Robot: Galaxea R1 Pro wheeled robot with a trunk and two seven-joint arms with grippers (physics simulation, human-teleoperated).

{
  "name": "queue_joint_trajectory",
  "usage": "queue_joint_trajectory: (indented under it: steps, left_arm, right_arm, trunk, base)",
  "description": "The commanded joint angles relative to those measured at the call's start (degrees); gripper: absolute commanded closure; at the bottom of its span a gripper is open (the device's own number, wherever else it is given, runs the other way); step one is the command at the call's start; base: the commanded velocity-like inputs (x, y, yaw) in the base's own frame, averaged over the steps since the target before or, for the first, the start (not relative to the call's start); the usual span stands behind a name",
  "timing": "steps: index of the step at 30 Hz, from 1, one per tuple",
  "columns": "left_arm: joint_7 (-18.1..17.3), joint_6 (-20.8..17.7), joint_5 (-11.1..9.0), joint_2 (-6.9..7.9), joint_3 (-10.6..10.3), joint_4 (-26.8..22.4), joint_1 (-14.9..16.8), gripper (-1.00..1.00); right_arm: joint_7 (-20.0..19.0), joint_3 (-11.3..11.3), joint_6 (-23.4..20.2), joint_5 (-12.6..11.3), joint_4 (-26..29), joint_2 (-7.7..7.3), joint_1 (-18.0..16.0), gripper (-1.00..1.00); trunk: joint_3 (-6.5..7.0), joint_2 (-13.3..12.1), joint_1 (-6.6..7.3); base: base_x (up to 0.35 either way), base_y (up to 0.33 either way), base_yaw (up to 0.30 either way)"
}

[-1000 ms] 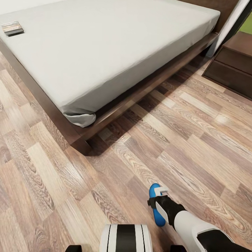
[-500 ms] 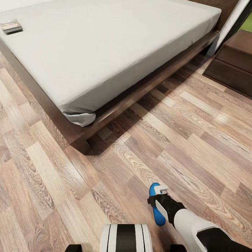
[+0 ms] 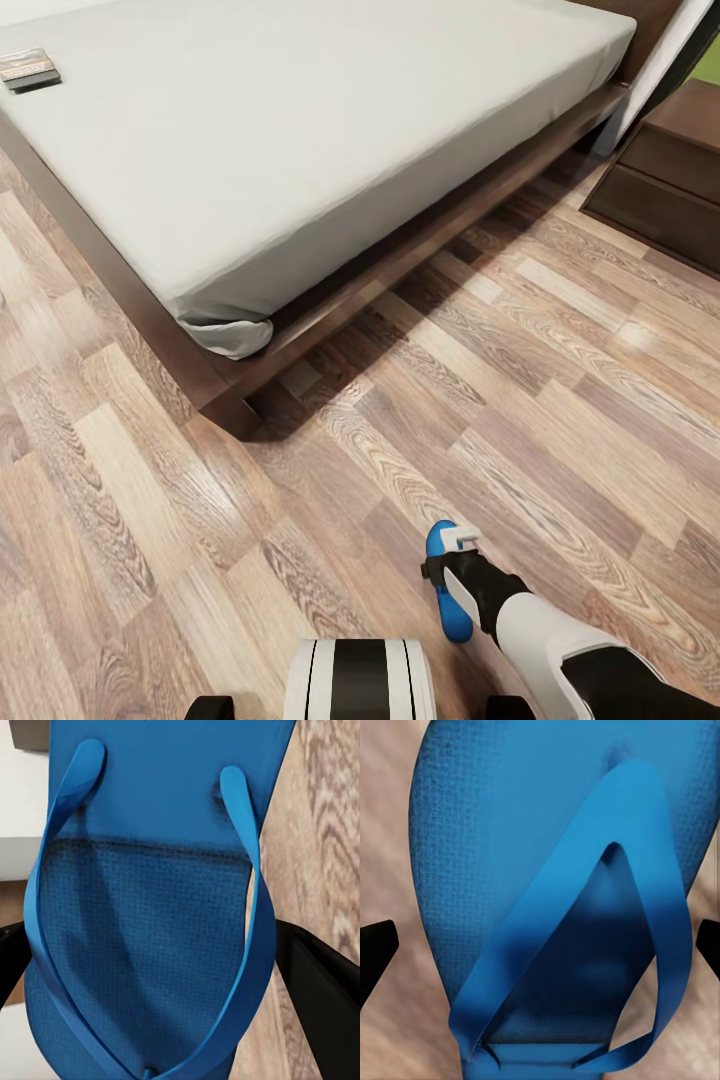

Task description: In the bedroom, move the book from the bed onto either nightstand, and place the two sandals side by side next to the bed.

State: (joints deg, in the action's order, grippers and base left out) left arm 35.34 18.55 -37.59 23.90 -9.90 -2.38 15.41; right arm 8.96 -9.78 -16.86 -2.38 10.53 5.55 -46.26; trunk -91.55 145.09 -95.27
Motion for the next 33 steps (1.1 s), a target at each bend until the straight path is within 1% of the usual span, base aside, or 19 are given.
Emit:
queue_joint_trajectory:
  steps: [1,14,15,33]
  left_arm:
    - [0.2,0.1,-0.5,0.01,-0.5,0.0,0.0,1.00]
    - [0.2,0.1,-0.5,0.00,-0.5,0.0,0.0,1.00]
    - [0.2,0.1,-0.5,0.00,-0.5,0.0,0.0,1.00]
    - [0.1,0.1,-0.5,0.01,-0.5,-0.1,0.0,1.00]
  right_arm:
    - [0.3,-0.4,-0.4,-0.3,0.1,-0.01,0.0,-1.00]
    - [0.3,-0.4,-0.5,-0.3,0.0,-0.01,-0.1,-1.00]
    - [0.3,-0.4,-0.5,-0.3,-0.1,-0.01,-0.1,1.00]
    - [0.3,-0.4,-0.5,-0.3,-0.4,-0.01,-0.1,1.00]
  trunk:
    - [-0.03,0.0,0.01]
    - [-0.03,0.0,0.01]
    - [-0.03,0.0,0.01]
    - [-0.03,0.0,0.01]
  base:
    - [0.000,0.000,0.000]
    - [0.000,0.000,0.000]
    - [0.000,0.000,0.000]
    - [0.000,0.000,0.000]
